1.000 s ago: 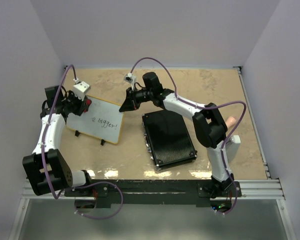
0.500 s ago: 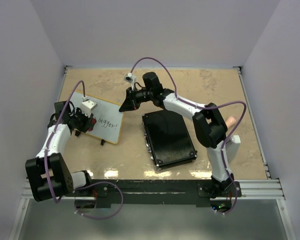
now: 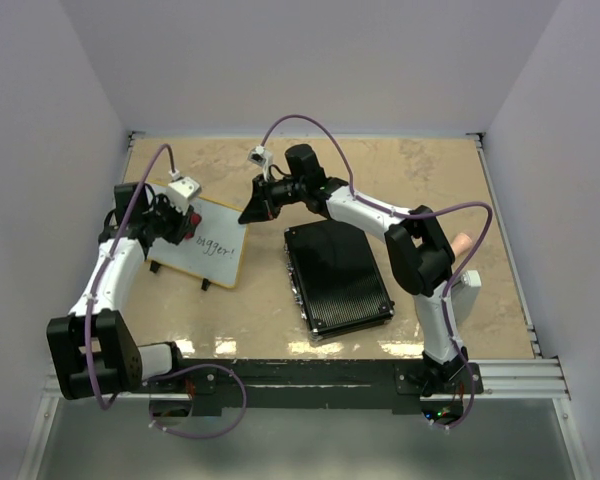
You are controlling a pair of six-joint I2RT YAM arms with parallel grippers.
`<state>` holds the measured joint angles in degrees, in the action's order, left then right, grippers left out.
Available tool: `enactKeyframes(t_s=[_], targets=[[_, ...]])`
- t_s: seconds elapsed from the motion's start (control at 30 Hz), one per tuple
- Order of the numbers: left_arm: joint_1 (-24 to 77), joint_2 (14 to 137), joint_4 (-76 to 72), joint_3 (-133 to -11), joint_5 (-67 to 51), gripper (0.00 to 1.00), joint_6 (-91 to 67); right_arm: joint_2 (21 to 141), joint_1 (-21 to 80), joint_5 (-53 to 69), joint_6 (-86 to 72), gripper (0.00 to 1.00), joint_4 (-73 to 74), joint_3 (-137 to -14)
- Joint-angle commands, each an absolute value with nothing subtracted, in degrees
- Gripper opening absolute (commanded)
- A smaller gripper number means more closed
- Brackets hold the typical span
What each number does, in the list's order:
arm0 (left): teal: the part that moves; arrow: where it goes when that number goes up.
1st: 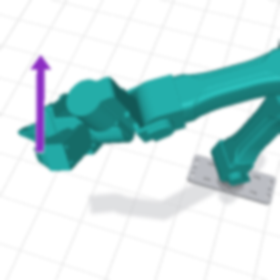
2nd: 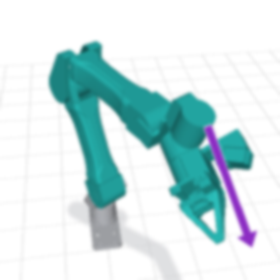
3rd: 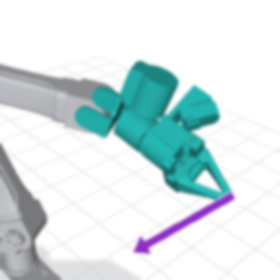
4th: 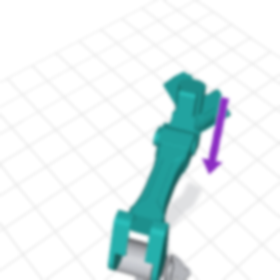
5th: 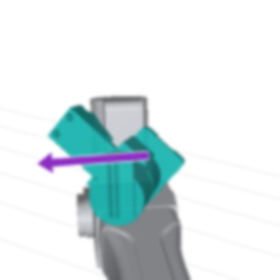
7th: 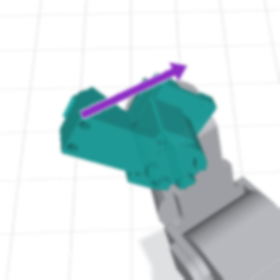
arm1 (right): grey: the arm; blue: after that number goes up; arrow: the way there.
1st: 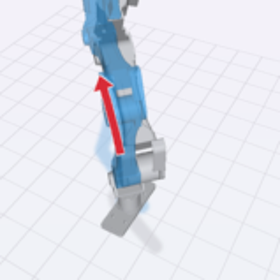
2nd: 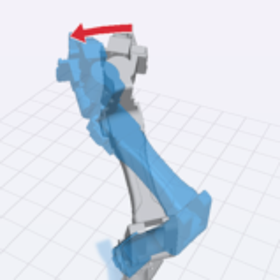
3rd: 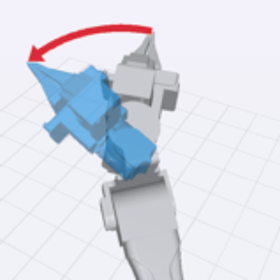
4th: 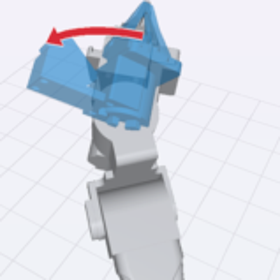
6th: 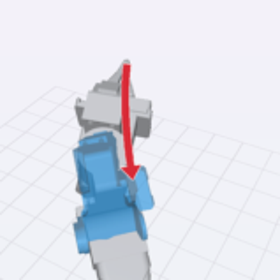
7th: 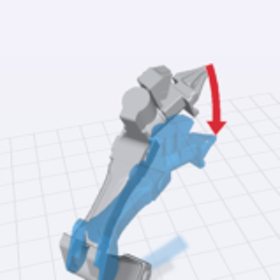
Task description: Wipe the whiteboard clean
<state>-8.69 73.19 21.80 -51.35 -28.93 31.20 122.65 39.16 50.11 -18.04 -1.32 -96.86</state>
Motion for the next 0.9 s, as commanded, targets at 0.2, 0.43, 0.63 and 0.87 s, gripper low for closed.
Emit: enactKeyframes(t_s=[0.2, 0.43, 0.63, 0.87], targets=[[-6.68, 71.54, 22.41, -40.43, -25.22, 0.00, 36.47, 123.75, 41.40, 53.17, -15.03, 0.00, -1.76, -96.94], [-6.68, 74.61, 24.70, -59.81, -27.50, 0.00, 28.94, 123.93, 41.40, 53.09, -15.12, 0.00, -1.84, -97.12], [-5.36, 76.29, 26.28, -63.20, -28.04, 0.00, 28.38, 123.84, 41.40, 53.09, -15.21, 0.00, -1.85, -97.38], [-5.01, 71.55, 25.05, -47.48, -24.70, 0.00, 33.83, 123.66, 41.40, 53.09, -15.21, 0.00, -1.85, -97.21]])
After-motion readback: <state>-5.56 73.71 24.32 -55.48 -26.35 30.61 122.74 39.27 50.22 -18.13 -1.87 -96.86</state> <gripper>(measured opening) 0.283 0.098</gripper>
